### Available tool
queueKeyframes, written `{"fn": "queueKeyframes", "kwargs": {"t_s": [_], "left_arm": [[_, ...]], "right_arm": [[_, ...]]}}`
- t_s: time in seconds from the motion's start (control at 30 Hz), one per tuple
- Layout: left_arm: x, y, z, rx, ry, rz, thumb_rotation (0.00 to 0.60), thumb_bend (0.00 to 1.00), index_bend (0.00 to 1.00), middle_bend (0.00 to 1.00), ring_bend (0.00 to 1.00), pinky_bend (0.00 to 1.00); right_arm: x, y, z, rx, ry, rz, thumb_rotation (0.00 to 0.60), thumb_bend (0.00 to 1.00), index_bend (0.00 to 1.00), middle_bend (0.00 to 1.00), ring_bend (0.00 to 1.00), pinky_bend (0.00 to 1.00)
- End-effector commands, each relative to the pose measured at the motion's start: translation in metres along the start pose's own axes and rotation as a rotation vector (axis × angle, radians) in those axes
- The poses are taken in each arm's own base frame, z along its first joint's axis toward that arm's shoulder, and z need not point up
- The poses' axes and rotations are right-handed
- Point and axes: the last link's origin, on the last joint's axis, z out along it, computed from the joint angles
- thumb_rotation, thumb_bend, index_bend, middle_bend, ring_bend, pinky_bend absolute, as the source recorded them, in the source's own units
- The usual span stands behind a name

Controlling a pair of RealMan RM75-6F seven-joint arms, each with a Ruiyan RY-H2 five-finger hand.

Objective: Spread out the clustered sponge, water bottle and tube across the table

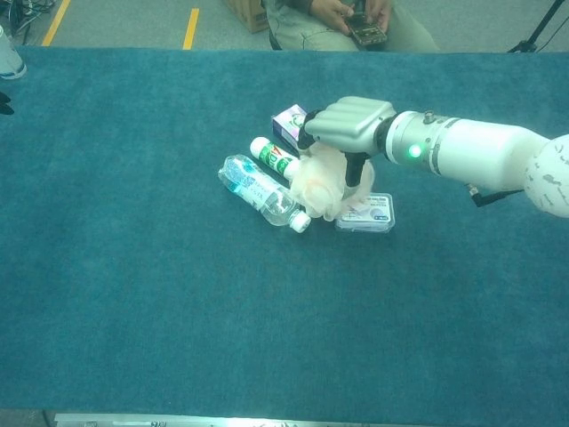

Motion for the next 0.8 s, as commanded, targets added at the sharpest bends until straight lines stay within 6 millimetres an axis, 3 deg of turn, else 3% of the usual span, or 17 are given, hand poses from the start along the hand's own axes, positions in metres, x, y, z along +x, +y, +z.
{"fn": "queueKeyframes", "kwargs": {"t_s": [0.03, 0.27, 0.67, 0.8], "left_arm": [[0.000, -0.001, -0.001, 0.002, 0.002, -0.002, 0.600, 0.27, 0.19, 0.14, 0.13, 0.18], [0.000, -0.001, -0.001, 0.003, 0.002, -0.003, 0.600, 0.27, 0.19, 0.14, 0.13, 0.18], [-0.001, -0.004, 0.003, 0.001, 0.001, -0.005, 0.600, 0.27, 0.19, 0.14, 0.13, 0.18], [-0.001, -0.005, 0.003, 0.006, 0.001, -0.006, 0.600, 0.27, 0.19, 0.14, 0.13, 0.18]], "right_arm": [[0.002, 0.006, 0.002, -0.028, 0.013, 0.023, 0.600, 0.17, 0.66, 0.41, 0.27, 0.55], [0.018, 0.026, 0.000, -0.105, 0.092, 0.120, 0.600, 0.17, 0.67, 0.42, 0.29, 0.58], [0.029, 0.066, 0.003, -0.274, 0.170, 0.109, 0.600, 0.17, 0.67, 0.42, 0.29, 0.58], [0.032, 0.069, 0.008, -0.310, 0.170, 0.115, 0.600, 0.17, 0.65, 0.42, 0.29, 0.50]]}}
